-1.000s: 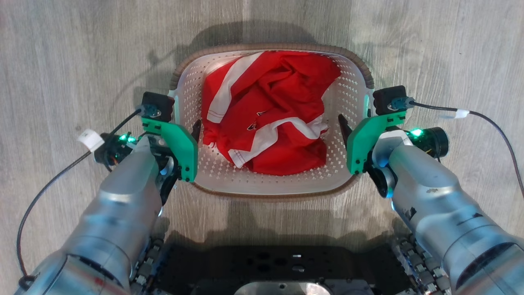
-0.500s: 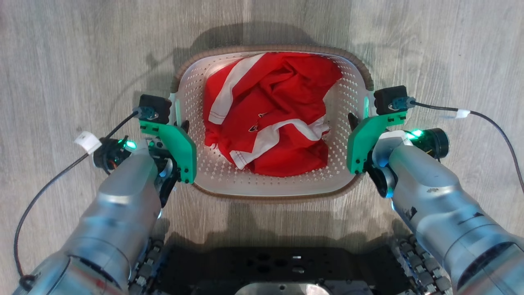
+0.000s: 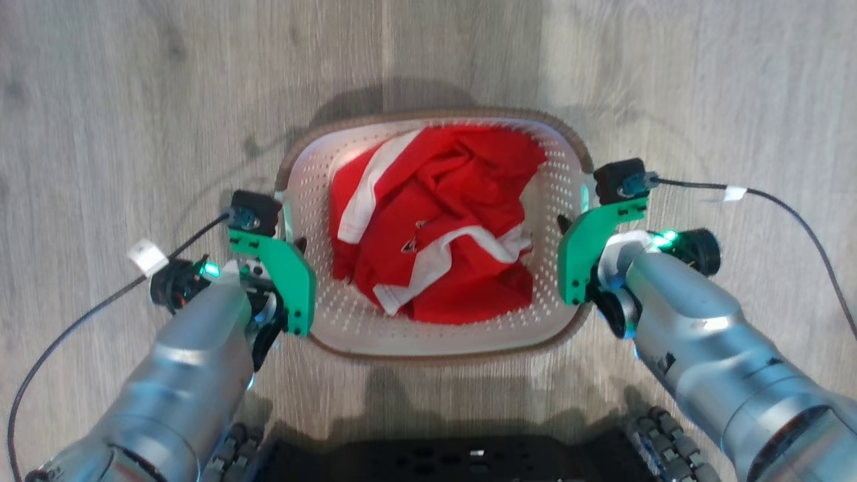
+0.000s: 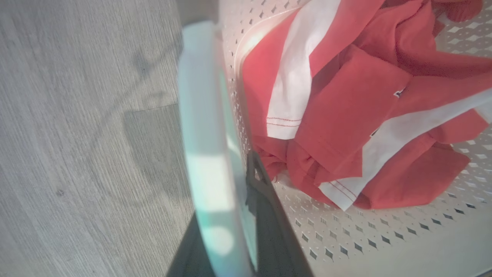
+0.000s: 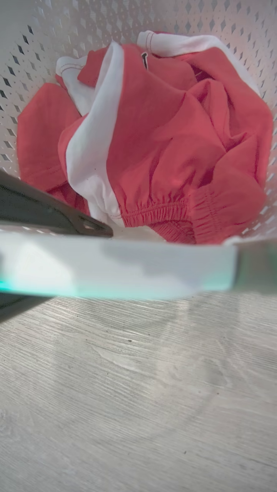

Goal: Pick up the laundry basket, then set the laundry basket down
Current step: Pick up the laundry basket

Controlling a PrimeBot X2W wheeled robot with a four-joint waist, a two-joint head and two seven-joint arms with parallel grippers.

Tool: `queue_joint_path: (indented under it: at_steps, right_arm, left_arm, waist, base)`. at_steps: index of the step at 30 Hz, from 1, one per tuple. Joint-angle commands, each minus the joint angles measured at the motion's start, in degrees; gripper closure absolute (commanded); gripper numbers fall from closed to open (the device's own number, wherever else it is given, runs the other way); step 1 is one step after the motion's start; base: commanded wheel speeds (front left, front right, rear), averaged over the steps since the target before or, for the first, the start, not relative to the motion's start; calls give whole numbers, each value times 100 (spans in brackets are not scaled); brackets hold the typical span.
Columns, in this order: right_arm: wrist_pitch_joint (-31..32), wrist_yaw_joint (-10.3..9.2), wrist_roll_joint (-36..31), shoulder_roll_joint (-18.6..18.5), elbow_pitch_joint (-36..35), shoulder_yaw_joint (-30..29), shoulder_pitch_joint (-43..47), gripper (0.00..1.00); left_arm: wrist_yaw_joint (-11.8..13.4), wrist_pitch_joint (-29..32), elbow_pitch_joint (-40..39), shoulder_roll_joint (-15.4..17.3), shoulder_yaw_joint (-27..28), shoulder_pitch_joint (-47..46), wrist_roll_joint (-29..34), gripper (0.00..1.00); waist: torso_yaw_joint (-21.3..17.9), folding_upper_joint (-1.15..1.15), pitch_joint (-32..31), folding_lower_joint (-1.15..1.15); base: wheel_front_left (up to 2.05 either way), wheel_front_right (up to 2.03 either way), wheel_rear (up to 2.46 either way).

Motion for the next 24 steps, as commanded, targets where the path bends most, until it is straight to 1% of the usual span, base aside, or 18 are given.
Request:
queue_joint_path:
  at_steps: [1, 9, 14, 18, 24]
  right_arm:
    - [76, 40, 8, 119, -129, 189, 395, 100]
    - [534, 40, 249, 119, -152, 437, 512, 100]
    - [828, 40, 338, 119, -262, 655, 612, 100]
    - [1106, 40, 460, 119, -480, 845, 753, 100]
    - [1385, 40, 549, 119, -696, 1068, 874, 100]
  left_arm:
    - [-37, -3, -79, 157, -69, 165, 9, 100]
    - [-37, 149, -178, 325, -495, 451, -225, 100]
    - [-37, 325, -330, 525, -847, 596, -318, 100]
    - [-37, 526, -526, 706, -1132, 709, -425, 100]
    - [-37, 795, -862, 898, -1419, 853, -663, 100]
  waist:
    - [-85, -1, -248, 0]
    - [-189, -1, -941, 0]
    - [-264, -1, -1324, 0]
    - [-312, -1, -1641, 0]
    - [-345, -1, -2008, 0]
  base:
    - [0, 0, 0]
    - [0, 0, 0]
    - [0, 0, 0]
    - [0, 0, 0]
    - [0, 0, 0]
